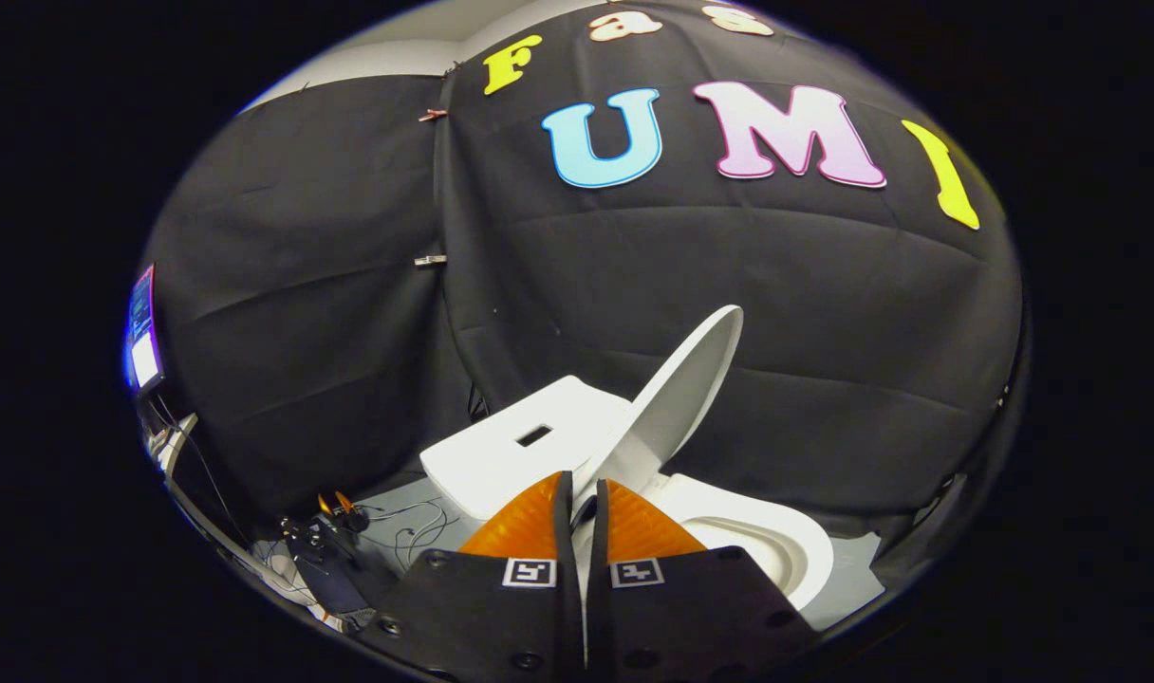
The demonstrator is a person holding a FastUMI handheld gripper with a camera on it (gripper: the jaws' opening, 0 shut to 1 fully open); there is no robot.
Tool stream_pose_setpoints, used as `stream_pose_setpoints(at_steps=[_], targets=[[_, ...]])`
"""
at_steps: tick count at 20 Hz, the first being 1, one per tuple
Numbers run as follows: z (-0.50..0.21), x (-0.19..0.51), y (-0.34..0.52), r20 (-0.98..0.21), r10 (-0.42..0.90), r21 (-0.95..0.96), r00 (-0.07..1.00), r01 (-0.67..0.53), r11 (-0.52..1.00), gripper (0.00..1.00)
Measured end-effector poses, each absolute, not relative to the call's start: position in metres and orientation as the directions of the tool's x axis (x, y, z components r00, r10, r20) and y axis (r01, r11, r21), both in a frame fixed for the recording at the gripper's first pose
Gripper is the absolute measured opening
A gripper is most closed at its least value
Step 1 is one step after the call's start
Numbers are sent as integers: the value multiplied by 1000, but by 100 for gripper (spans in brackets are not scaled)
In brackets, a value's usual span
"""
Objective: Open the toilet lid.
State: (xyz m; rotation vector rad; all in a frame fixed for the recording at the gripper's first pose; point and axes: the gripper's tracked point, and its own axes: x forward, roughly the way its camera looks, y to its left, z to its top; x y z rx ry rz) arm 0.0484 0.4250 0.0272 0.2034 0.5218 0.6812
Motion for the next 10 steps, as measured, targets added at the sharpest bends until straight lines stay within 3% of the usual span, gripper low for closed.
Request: stream_pose_setpoints(at_steps=[10], targets=[[56, 54, 507, -358, 684, 217, 636, -656, 723, 6]])
